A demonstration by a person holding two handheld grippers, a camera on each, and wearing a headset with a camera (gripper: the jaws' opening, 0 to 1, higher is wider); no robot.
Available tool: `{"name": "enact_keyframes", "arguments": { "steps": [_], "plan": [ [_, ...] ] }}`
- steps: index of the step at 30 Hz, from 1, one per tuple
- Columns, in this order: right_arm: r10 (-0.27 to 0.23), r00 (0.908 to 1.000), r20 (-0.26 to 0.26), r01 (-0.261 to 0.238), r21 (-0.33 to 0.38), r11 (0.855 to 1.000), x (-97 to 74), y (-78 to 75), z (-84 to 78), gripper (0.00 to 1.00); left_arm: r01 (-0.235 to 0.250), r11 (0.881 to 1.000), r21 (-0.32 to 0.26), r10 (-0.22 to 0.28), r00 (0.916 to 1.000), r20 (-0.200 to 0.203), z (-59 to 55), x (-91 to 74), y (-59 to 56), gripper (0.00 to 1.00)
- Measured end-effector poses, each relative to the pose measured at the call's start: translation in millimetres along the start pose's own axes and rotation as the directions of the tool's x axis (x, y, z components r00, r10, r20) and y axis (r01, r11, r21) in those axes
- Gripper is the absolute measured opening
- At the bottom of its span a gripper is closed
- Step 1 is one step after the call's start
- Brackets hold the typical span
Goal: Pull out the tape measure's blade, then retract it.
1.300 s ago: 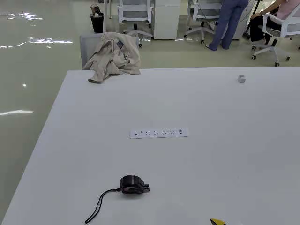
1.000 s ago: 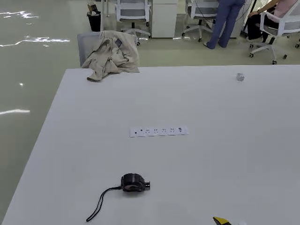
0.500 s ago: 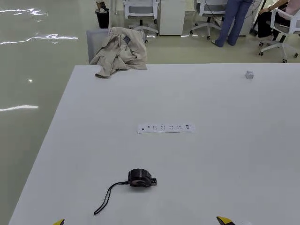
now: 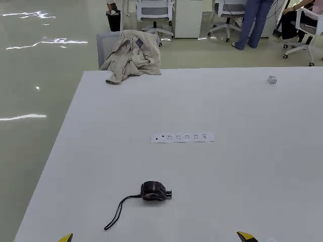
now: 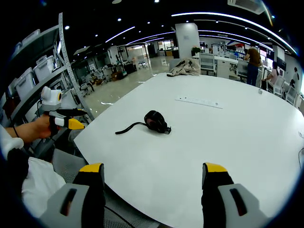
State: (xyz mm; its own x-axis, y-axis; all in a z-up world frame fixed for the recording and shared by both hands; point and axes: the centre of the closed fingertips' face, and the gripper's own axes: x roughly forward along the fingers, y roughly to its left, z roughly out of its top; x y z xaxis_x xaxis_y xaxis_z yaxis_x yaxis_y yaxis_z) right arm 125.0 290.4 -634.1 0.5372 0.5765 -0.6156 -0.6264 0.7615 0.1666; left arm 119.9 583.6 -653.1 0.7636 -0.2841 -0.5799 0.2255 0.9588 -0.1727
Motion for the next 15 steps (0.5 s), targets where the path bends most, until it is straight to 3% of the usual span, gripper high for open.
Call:
{"name": "enact_keyframes", "arguments": {
  "steps": [15],
  "plan": [
    [0.013, 0.9998, -0.016, -0.014, -0.011, 1.000, 6.6, 3.1, -4.8, 0.87, -0.035, 0.999, 0.020, 0.035, 0.9994, -0.006, 0.5, -4.7, 4.7, 1.00]
  ]
}}
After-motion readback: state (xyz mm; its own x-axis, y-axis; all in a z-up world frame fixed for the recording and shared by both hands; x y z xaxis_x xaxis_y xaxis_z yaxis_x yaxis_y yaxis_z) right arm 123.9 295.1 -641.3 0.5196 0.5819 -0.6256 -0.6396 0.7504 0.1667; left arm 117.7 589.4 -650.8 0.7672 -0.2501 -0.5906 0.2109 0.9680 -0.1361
